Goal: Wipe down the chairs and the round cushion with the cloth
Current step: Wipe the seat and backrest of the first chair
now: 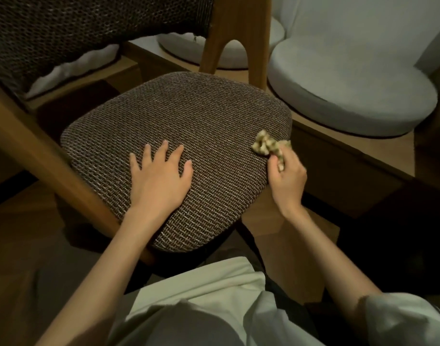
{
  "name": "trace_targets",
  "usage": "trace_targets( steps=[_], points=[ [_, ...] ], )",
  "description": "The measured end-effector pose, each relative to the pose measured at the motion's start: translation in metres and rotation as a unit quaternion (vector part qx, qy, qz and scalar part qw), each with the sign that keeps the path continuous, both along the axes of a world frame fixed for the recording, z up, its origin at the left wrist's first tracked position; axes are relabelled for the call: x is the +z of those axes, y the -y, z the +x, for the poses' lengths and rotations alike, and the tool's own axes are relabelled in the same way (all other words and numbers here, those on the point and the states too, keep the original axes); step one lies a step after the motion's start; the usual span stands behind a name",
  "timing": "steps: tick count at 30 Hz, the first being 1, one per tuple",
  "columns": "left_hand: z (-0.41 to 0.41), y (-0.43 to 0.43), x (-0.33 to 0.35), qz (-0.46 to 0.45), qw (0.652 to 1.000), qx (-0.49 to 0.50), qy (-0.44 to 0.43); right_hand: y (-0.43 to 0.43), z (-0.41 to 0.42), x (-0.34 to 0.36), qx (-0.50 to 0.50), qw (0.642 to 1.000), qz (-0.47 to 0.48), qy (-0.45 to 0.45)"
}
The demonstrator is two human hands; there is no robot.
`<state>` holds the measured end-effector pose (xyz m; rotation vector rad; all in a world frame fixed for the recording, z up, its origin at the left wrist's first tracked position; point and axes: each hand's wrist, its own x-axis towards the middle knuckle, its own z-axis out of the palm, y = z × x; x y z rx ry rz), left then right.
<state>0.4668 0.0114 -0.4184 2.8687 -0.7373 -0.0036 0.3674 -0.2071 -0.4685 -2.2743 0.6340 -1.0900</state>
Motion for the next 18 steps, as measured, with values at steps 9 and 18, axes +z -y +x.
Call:
trace_targets(
  steps=[9, 18],
  points=[
    [-0.017, -0.018, 0.013, -0.146, 0.986, -0.019, 0.082, -0.088, -0.037, 0.024, 0.19, 0.973, -0.116, -0.062],
    [-0.032, -0.081, 0.073, -0.081, 0.916, -0.041, 0.39, -0.099, 0.08, 0.058, 0.411, 0.872, -0.168, -0.204]
  ],
)
